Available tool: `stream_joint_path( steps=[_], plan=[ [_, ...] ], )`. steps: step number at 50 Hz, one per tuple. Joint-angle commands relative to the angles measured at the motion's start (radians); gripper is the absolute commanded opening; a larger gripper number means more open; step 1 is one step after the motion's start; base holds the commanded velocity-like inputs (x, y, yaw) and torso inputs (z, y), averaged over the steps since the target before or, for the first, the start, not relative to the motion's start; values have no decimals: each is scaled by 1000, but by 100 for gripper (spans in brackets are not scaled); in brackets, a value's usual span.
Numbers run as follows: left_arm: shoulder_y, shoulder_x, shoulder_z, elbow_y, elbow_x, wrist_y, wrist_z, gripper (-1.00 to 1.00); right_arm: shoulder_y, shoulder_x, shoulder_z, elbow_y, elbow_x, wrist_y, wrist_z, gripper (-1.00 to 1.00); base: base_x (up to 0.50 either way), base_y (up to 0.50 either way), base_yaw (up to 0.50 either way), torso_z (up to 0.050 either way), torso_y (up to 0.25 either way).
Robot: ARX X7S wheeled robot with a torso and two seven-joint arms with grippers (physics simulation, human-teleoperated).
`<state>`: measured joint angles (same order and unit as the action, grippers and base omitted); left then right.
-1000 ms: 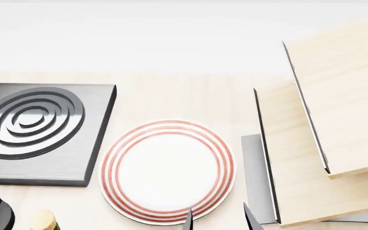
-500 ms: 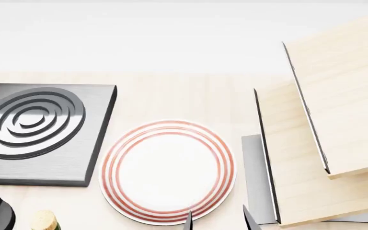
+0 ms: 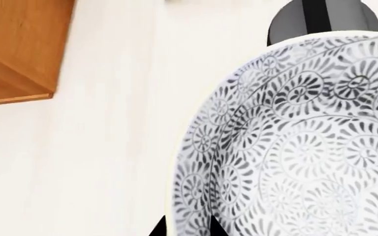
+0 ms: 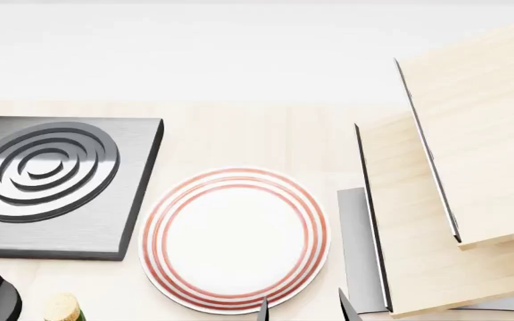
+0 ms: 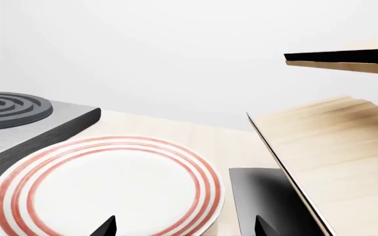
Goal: Pick up the akita bowl and put it on the plate.
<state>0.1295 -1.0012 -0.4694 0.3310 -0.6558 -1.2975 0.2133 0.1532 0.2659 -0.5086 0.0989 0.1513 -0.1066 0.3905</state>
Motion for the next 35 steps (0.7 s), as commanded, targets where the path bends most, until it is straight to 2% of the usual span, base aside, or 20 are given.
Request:
stream_joint_path(
  steps=[1, 7, 16, 27, 35],
  plan=[
    [45, 16, -22, 39, -30, 23, 25, -100, 0, 1, -2, 4, 4, -5, 2, 100, 0, 0, -3, 0, 0],
    [58, 1, -97, 87, -51, -16, 28, -100, -2, 4, -3, -5, 9, -3, 3, 100, 0, 0, -1, 0, 0],
    [33, -31, -140, 148, -75, -62, 12, -100, -1, 7, -2, -8, 15, -3, 4, 100, 0, 0, 0, 0, 0],
    [-22, -77, -206, 231, -114, -117, -6, -100, 2, 7, -3, -2, 22, -9, 3, 100, 0, 0, 0, 0, 0],
    [-125, -94, -221, 289, -177, -200, -63, -100, 3, 9, -4, -9, 26, -4, 5, 100, 0, 0, 0, 0, 0]
  ],
)
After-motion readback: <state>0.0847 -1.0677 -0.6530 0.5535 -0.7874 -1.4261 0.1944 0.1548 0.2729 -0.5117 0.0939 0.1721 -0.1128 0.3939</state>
